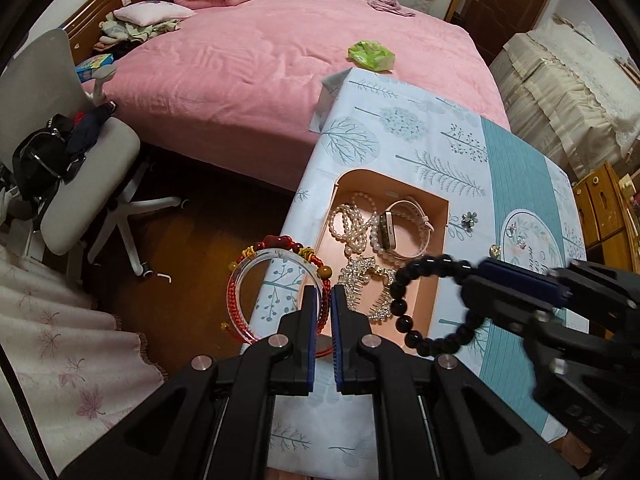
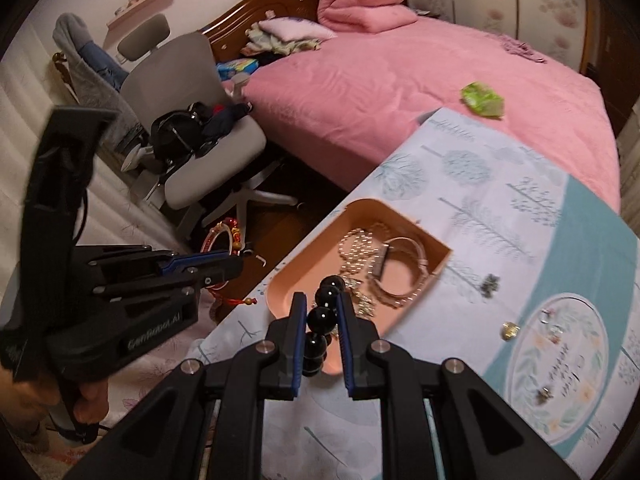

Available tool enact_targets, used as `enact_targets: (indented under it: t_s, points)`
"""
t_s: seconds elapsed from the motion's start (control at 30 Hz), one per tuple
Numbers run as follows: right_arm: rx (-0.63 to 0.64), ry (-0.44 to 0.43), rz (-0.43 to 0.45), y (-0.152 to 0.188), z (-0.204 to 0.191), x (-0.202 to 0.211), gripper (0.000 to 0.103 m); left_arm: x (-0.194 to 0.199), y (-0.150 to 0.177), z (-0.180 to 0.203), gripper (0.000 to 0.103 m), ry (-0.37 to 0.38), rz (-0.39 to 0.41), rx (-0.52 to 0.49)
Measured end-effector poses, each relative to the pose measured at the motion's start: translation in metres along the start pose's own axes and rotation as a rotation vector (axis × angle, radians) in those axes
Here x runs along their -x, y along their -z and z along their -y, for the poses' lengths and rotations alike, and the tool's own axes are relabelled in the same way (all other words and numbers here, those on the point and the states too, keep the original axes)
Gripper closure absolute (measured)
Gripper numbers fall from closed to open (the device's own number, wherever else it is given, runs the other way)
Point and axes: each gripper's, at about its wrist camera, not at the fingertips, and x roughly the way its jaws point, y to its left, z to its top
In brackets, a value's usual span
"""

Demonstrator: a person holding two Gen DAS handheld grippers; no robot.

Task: Organize jewelry
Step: 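Lower both bracelets into the peach box and open both tools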

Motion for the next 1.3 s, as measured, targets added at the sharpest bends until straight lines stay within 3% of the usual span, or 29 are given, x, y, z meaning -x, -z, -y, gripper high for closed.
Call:
enact_targets:
  t_s: [0.63,0.73,0.87,1.1,1.3]
  points:
    - [-0.142,0.107,-0.093,-0.019,0.071,-0.074,0.088,-0.059,-0.008,0.035,0.098,0.106,-0.133,-0.142]
    - [-0.154,0.119,-0.097,-0.018,0.073,-0.074,0.087,-0.066,-0.008,0.038,0.095,0.101,-0.150,-0.152]
    - [-0.160,0.128,-0.092,-0.011,0.075,-0.069,0.076,-0.072,-0.010,0.039,0.090,0.093,-0.161,-0.148]
    - [-0.203,0.146,-0.061,0.013,0.084,-0.043,0.076,-0.069,-0.011,0.043,0.083,0.081,-0.156,-0.154]
    - [-0.218,0.189,-0.084,0.047,0.087,-0.027,0.076,-0.064,-0.006,0.055,0.078,0.073,-0.153,-0.182]
